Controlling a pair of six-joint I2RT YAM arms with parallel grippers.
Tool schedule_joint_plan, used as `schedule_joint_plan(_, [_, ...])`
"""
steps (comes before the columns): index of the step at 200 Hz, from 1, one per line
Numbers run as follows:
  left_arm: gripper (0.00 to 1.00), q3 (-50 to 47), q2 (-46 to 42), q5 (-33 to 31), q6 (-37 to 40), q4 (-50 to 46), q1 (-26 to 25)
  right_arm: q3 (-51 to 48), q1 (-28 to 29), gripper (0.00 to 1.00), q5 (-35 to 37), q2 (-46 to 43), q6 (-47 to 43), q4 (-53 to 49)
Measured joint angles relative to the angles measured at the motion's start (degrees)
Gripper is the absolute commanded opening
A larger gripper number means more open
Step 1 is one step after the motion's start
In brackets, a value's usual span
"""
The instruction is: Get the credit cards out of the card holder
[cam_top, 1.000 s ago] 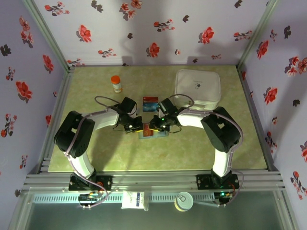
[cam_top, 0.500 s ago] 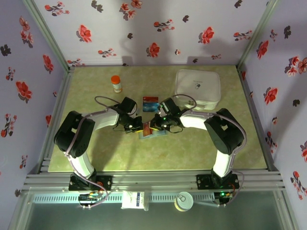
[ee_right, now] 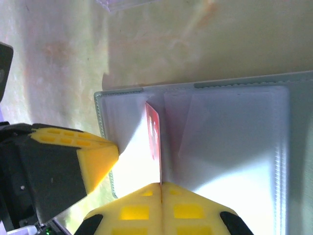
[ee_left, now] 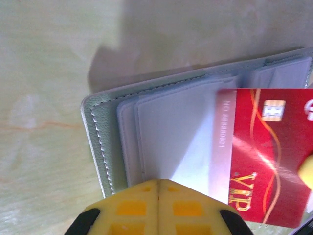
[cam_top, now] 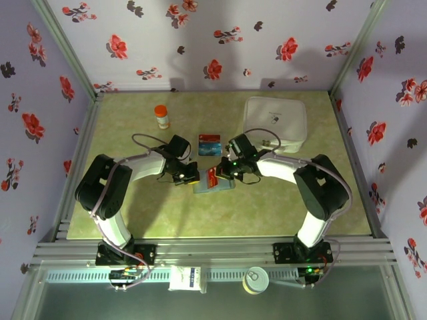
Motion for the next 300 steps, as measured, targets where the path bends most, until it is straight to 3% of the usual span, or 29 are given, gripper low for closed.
schedule_joint_plan(95, [0.0, 0.15, 0.0, -0.04, 1.14, -0.02, 0.0, 8.7, -0.09, 0.0, 6.86, -2.75, -15.19, -16.37])
schedule_joint_plan(175, [0.0, 1.38, 0.85, -0.11, 1.29, -0.2, 0.0, 22.34, -0.15, 0.0, 12.68, -1.01, -40.5, -27.52])
schedule_joint_plan(254, [0.01, 0.79, -1.14, -0.44, 1.25, -0.52, 0.11, 39.82, -0.66, 0.0, 14.21, 10.21, -73.09, -34.27])
schedule_joint_plan(300, [0.01, -1.36, -6.67, -1.42, 1.01, -0.46, 1.03, 54.99, -1.03, 0.0, 15.21, 20.02, -84.85, -41.33])
